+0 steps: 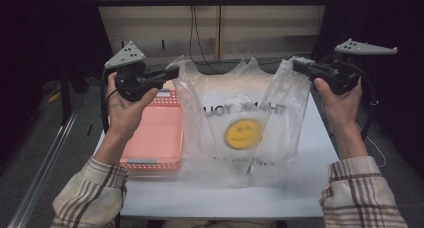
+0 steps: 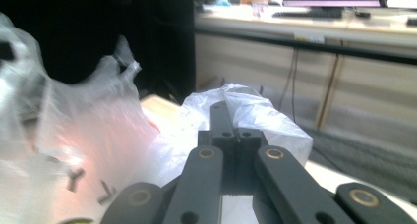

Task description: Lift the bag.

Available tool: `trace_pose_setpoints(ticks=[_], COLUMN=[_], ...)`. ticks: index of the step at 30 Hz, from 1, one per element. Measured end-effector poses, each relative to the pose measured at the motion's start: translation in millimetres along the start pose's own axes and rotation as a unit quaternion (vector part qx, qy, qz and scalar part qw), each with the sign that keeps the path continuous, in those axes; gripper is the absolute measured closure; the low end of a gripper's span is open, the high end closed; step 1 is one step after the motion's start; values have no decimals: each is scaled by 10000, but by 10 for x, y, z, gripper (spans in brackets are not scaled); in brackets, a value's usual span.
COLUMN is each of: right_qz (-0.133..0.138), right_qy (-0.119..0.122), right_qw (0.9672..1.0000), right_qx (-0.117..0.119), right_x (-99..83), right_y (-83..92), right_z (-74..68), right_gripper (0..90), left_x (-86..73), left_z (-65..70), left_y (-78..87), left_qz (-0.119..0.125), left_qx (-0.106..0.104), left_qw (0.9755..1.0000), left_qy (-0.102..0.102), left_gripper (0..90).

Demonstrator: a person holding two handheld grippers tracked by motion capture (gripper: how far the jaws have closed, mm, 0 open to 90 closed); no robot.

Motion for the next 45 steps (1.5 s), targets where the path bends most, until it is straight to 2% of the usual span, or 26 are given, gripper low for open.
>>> trace_pose_setpoints(ticks=[5, 8, 11, 19, 21, 23, 25, 29, 32, 34, 37, 40, 45], right_qz=[-314, -400, -514, -526, -521, -483, -443, -411, -446, -444, -473, -401, -370], right_qy=[-168, -260, -255, -246, -253, -183, -161, -156, -136, -137, -111, -71, -63], right_qw=[9993, 9987, 9981, 9983, 9983, 9987, 9989, 9990, 9989, 9989, 9988, 9991, 9993], right_qx=[-132, -157, -223, -46, -35, 48, 34, 22, 20, 72, 99, -68, 42], right_x=[-299, -415, -501, -531, -520, -484, -445, -401, -398, -400, -422, -420, -410], right_y=[-125, -209, -297, -468, -468, -435, -383, -272, -194, -145, -77, 14, 127], right_z=[110, 146, 153, 48, 18, -50, -90, -109, -115, -135, -171, -187, -276], right_gripper=[900, 900, 900, 895, 844, 800, 729, 597, 541, 528, 514, 492, 475], left_x=[-129, -199, -268, -392, -393, -375, -356, -343, -332, -310, -287, -289, -315], left_z=[-82, -146, -212, -255, -238, -229, -218, -180, -154, -142, -127, -96, 22], left_y=[-92, -156, -234, -424, -425, -411, -393, -372, -368, -363, -355, -342, -330], left_qz=[-122, -219, -284, -400, -410, -361, -304, -291, -299, -285, -281, -283, -272], left_qx=[8, 75, 170, 228, 236, 271, 266, 270, 358, 345, 361, 357, 252], left_qw=[9998, 9996, 9993, 9986, 9987, 9988, 9990, 9990, 9987, 9988, 9987, 9988, 9992], left_qy=[138, 162, 191, 260, 215, 177, 182, 198, 196, 202, 213, 182, 144], left_gripper=[900, 900, 900, 867, 855, 815, 780, 593, 386, 364, 273, 249, 204])
Point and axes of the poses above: each handheld gripper's, and its own axes: y roughly backward along the jaws, x roughly out of its top, z roughly to its right, the point moved 10 cm from there along -y, roughly forward along the jaws, and after that the axes turned 15 degrees about y, right-handed, at the moved point
